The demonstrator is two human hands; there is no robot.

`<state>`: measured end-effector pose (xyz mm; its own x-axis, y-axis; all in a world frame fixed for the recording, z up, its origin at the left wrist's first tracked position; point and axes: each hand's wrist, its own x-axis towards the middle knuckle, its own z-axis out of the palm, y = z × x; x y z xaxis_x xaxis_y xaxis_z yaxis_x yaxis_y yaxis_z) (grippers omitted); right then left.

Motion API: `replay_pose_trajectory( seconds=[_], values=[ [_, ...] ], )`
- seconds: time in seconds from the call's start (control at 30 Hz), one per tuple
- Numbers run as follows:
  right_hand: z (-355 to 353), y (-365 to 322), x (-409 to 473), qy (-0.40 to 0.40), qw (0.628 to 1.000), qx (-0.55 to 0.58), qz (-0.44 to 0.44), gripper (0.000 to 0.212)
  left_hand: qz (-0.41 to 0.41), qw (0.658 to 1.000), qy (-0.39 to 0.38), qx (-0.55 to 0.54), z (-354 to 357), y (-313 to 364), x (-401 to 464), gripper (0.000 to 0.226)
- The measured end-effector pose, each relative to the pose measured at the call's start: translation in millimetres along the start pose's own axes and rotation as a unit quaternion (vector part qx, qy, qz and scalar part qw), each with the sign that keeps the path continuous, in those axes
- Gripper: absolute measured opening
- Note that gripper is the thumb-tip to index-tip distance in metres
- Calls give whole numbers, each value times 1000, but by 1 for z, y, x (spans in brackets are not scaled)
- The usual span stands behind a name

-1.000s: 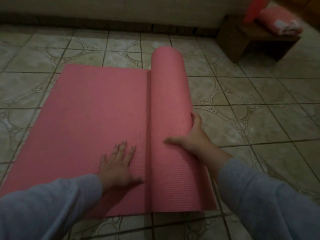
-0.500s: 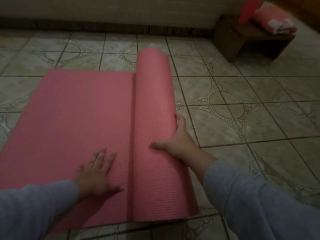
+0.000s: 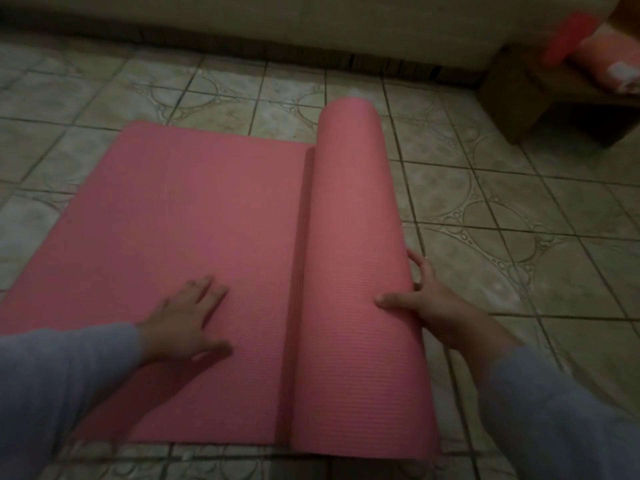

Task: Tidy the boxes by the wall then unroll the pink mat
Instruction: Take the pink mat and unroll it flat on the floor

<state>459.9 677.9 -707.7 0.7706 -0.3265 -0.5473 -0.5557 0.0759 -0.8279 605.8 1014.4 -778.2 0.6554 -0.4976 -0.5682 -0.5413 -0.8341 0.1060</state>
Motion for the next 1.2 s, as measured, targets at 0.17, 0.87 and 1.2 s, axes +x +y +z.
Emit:
replay_pose_trajectory(
  seconds=[0.17,0.87,1.2],
  values=[
    [-36,-19,5,21,997,-51,45,76,-7,1000,13,14,7,-4,-2,109],
    [-18,-11,1,86,996,11,-9,93,-67,997,20,16,12,12,-4,132],
    [46,-4,9,39,998,44,-32,86,-110,992,29,-56,21,-71,-27,156]
  ],
)
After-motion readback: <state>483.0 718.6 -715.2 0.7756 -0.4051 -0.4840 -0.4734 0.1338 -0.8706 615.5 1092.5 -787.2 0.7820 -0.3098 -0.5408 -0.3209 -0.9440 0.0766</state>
